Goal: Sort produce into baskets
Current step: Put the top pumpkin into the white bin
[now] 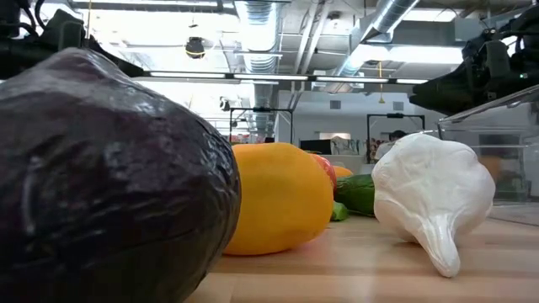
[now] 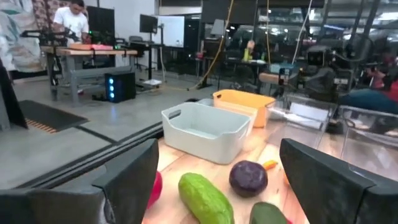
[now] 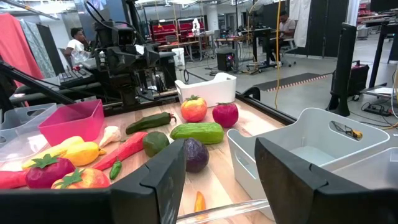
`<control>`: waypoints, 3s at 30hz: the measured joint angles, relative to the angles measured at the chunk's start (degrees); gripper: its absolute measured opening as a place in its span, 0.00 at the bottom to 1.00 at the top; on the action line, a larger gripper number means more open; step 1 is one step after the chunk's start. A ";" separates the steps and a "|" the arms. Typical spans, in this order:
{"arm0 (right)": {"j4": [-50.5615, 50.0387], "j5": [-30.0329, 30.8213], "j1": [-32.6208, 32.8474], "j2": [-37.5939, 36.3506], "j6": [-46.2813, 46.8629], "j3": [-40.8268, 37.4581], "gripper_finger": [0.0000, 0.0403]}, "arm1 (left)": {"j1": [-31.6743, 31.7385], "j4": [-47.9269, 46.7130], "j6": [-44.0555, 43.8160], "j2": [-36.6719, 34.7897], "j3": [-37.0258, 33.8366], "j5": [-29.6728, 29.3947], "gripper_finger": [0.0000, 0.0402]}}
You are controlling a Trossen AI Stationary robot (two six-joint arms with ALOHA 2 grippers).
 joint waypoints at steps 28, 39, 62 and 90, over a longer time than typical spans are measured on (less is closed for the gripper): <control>0.01 0.01 0.00 -0.01 0.00 0.01 0.54 | 7.30 -19.99 12.56 48.93 41.95 1.59 0.81; 0.01 0.00 0.00 0.00 0.00 -0.01 0.54 | 24.15 -37.49 -2.03 66.17 52.51 12.76 0.95; 0.01 0.01 0.00 0.00 0.00 0.01 0.54 | 37.97 -44.17 6.27 81.53 52.51 25.28 0.99; 0.01 0.01 0.00 0.01 0.00 0.01 0.54 | 39.36 -43.42 12.80 86.81 49.37 24.05 0.99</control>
